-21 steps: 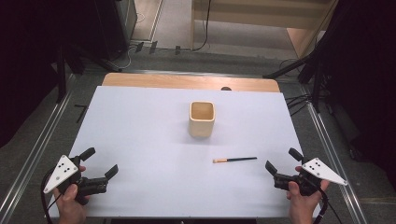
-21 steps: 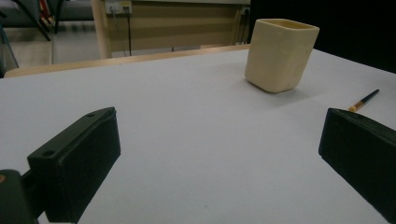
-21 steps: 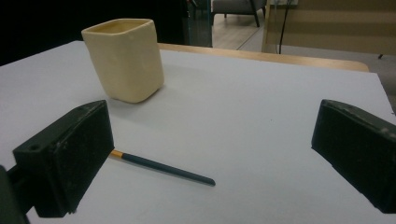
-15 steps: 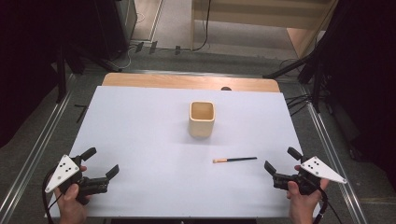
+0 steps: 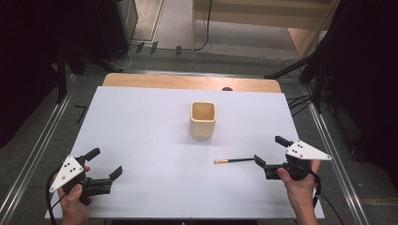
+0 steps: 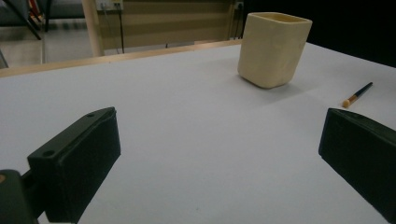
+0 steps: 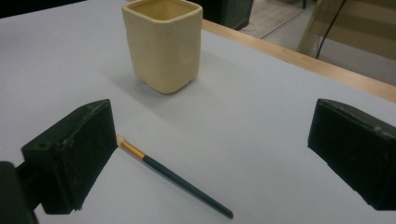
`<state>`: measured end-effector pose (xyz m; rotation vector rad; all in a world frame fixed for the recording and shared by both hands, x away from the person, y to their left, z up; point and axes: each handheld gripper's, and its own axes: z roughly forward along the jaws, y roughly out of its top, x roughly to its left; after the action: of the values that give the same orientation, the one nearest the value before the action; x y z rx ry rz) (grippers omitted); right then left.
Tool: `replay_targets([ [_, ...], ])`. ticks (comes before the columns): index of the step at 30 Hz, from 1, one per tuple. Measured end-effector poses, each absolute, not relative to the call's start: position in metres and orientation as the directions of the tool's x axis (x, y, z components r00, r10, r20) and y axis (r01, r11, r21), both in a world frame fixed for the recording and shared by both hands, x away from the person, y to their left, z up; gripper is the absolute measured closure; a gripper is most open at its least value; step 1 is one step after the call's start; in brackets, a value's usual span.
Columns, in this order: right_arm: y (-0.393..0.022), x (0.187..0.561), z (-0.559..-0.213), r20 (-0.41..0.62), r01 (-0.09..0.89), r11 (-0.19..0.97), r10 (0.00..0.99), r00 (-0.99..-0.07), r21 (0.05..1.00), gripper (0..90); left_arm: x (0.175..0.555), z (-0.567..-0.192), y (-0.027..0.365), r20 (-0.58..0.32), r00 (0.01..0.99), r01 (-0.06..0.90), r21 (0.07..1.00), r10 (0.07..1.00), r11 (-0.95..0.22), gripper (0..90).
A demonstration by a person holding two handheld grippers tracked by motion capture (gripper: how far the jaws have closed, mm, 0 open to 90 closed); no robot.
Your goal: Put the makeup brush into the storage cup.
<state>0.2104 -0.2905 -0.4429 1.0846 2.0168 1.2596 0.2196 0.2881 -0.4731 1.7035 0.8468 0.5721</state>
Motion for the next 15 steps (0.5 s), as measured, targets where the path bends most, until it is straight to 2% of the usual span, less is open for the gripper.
replay_targets([
  [4, -0.284, 0.226, -0.429, -0.062, 0.352, 0.330, 0.801, -0.595, 0.876, 4.2, 0.220, -0.474, 0.287, -0.042, 0.631, 0.250, 0.956, 0.775, -0.151, 0.0],
  [12, -0.279, 0.245, -0.420, -0.081, 0.370, 0.424, 0.740, -0.668, 0.827, 6.3, 0.219, -0.473, 0.286, -0.042, 0.636, 0.249, 0.956, 0.770, -0.154, 0.0],
  [15, -0.273, 0.254, -0.419, -0.081, 0.380, 0.474, 0.702, -0.708, 0.794, 11.0, 0.220, -0.474, 0.286, -0.042, 0.637, 0.249, 0.956, 0.770, -0.155, 0.0],
])
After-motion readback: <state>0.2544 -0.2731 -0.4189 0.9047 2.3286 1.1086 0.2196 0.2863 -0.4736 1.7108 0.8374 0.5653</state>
